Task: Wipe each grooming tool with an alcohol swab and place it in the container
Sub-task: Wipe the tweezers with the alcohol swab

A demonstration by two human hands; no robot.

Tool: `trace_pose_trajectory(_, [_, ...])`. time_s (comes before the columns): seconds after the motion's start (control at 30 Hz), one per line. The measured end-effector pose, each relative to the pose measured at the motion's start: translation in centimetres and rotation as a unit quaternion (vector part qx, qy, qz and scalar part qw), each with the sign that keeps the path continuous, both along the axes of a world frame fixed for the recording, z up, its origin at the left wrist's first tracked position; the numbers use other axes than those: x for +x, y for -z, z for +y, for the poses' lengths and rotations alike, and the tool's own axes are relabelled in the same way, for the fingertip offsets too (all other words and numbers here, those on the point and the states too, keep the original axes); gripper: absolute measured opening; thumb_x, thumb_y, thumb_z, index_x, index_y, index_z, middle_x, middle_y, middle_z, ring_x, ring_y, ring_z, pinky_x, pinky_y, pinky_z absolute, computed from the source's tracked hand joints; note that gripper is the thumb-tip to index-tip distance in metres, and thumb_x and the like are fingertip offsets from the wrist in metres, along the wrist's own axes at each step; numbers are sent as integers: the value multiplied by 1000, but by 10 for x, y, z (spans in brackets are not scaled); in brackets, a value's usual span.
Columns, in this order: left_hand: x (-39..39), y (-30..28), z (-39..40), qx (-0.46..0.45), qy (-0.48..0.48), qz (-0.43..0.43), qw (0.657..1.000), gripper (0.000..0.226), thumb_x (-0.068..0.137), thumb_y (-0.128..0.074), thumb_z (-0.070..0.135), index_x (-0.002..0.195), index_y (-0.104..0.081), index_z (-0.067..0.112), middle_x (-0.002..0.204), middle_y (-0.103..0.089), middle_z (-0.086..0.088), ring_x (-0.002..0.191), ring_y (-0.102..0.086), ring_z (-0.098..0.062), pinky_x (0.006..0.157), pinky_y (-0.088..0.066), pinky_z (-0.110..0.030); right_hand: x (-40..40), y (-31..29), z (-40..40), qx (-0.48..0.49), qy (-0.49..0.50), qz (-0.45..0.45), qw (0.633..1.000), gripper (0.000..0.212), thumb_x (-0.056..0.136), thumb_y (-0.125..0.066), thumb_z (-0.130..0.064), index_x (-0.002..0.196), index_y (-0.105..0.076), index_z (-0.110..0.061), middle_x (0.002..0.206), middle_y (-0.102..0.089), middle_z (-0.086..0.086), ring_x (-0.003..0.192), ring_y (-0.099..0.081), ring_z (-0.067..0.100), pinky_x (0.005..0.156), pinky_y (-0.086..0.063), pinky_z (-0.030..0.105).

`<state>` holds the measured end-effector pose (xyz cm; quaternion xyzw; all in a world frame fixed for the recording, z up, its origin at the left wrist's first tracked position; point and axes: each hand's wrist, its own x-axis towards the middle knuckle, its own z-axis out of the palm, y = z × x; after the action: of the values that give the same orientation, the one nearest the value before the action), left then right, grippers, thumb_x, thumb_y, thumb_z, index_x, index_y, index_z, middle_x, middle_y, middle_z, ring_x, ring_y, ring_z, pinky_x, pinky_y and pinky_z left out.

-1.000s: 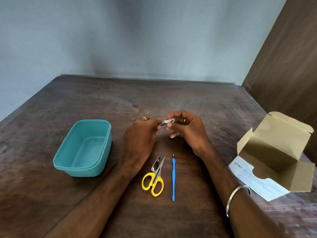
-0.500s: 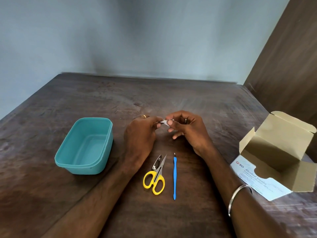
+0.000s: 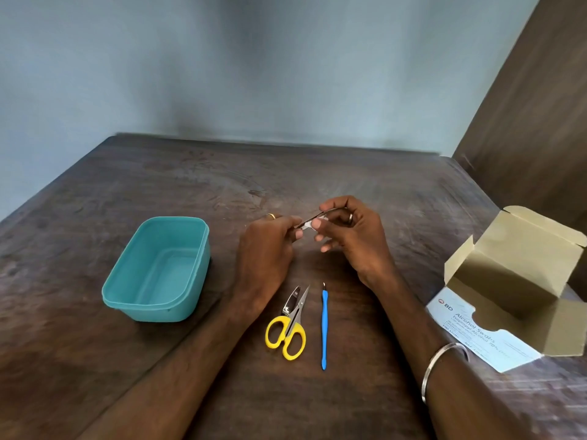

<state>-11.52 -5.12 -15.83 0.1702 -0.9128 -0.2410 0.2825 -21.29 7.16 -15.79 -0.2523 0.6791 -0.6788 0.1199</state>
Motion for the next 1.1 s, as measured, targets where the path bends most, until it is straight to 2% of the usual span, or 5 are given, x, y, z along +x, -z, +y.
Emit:
trace_pose_trajectory(0.17, [2, -3, 1, 37, -3, -23, 999, 25, 95, -62, 19, 118, -70, 21, 108, -74, 1, 96, -64, -11, 82, -41, -17, 1, -1, -1, -21, 23, -4, 1000, 27, 87, -70, 2, 110, -59, -6, 90, -69, 18, 64, -68, 19, 51, -59, 35])
trace_pose_trajectory(0.47, [4, 1, 4, 125, 11, -59, 990, 16, 94, -60, 21, 102, -73, 25, 85, -72, 6, 82, -65, -9, 78, -51, -31, -2, -4, 1, -29, 51, 21, 998, 40, 90, -63, 8, 117, -39, -12, 89, -65, 25, 62, -65, 19, 55, -59, 35])
trace_pose_trajectory(0.6, [5, 2, 2, 160, -3, -44, 986, 13, 94, -60, 19, 93, -73, 23, 74, -70, 8, 74, -63, -2, 70, -44, -18, -1, -5, 1, -30, 46, 16, 998, 45, 87, -67, 7, 115, -37, -10, 86, -67, 29, 56, -64, 25, 54, -59, 32])
trace_pose_trajectory(0.8, [8, 1, 0, 180, 0, -29, 983, 15, 93, -62, 15, 86, -73, 21, 68, -70, 7, 68, -63, -2, 66, -42, -15, -1, -2, -2, 5, 29, 21, 999, 50, 84, -73, 4, 114, -36, -13, 83, -71, 23, 57, -65, 28, 62, -61, 44])
trace_pose_trajectory(1.1, [8, 4, -2, 182, 1, -19, 983, 15, 93, -62, 16, 92, -74, 24, 67, -69, 10, 64, -61, 1, 66, -44, -17, 0, 4, -6, 24, -4, 19, 1000, 52, 83, -75, 3, 105, -38, -26, 78, -72, 17, 57, -66, 27, 62, -60, 45])
